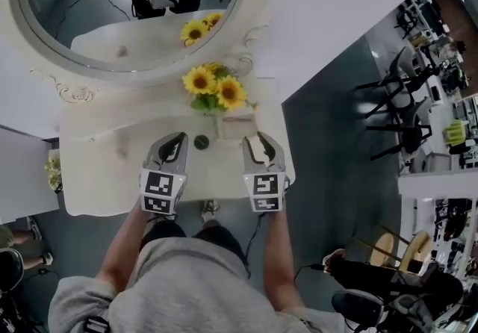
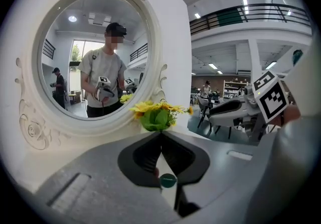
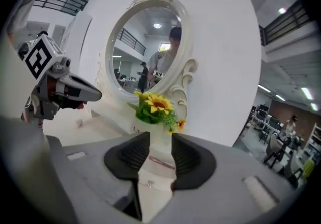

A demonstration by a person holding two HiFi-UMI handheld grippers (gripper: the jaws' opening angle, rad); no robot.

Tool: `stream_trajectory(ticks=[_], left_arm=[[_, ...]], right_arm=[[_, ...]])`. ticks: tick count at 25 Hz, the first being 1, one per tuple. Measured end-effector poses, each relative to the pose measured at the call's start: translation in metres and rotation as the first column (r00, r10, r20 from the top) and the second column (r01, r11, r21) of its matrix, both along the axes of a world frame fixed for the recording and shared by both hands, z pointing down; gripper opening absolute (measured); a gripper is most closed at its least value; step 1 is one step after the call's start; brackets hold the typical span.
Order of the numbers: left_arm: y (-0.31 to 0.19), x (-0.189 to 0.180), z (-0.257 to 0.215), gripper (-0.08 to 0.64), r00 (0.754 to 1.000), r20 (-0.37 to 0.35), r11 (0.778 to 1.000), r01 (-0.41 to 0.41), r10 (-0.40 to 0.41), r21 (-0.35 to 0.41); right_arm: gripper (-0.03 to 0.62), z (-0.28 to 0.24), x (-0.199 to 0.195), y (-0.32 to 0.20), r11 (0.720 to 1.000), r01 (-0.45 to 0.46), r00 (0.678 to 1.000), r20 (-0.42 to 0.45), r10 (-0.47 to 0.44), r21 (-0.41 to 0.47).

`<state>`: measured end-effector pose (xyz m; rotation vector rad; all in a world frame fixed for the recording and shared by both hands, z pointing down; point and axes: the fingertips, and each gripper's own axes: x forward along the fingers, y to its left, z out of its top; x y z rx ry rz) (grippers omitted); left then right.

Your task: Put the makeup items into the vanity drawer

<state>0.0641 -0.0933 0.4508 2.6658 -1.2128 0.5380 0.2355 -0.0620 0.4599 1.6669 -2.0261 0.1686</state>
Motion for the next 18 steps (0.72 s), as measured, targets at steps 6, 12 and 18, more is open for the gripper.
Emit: stream_trajectory(ticks=[6, 12, 18], left_arm=[[0.021, -0.006, -0.017, 0.011, 0.997, -0.028, 0.997, -0.072, 0.073, 0.032], [0.040, -0.021, -0.027, 0.011, 0.991, -0.038, 0.990, -0.125, 0.127, 0.063], [0.062, -0.036, -0.030, 0.011, 0.981, -0.031, 0.979, -0.188, 0.191, 0.081]], right_arm=[[0.122, -0.032, -0.026, 0.041, 0.980, -0.155, 0.984, 0.102, 0.143, 0.122], [0.069, -0.039, -0.060, 0.073, 0.956, -0.230, 0.970, 0.125, 0.210, 0.179], [0.019, -0.040, -0.083, 0.103, 0.926, -0.313, 0.947, 0.141, 0.288, 0.212]])
